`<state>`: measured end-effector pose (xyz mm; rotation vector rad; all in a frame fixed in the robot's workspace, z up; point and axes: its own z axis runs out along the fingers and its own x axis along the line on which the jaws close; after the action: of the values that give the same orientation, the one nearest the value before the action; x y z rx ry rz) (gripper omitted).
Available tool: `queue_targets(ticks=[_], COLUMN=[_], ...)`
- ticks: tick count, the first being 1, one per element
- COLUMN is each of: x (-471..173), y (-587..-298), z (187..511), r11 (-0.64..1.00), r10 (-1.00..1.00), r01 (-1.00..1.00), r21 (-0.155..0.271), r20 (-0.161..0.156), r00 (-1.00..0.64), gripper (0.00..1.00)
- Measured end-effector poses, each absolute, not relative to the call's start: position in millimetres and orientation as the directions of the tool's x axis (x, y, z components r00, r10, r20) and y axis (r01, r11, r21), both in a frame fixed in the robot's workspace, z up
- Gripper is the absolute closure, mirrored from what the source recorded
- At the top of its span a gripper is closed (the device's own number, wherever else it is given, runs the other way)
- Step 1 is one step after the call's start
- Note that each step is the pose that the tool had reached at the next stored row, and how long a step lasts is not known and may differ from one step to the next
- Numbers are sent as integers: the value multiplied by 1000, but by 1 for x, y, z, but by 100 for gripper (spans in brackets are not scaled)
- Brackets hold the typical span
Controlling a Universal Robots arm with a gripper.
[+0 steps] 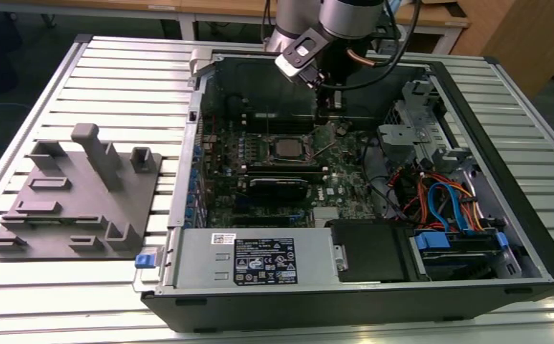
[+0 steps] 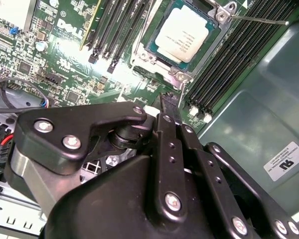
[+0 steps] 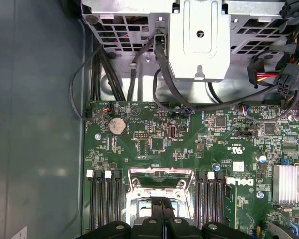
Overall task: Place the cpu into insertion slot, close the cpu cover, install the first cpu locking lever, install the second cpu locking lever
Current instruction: 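Close the cpu cover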
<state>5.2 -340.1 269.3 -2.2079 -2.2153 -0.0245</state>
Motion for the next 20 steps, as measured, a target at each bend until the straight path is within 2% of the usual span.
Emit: queue_targets(ticks=[20], x=[10], y=[-340], z=[269], r11=[3], r10=[1000], r01=[1000], r21=[1], r20=[21], r00=[-3], gripper=[90])
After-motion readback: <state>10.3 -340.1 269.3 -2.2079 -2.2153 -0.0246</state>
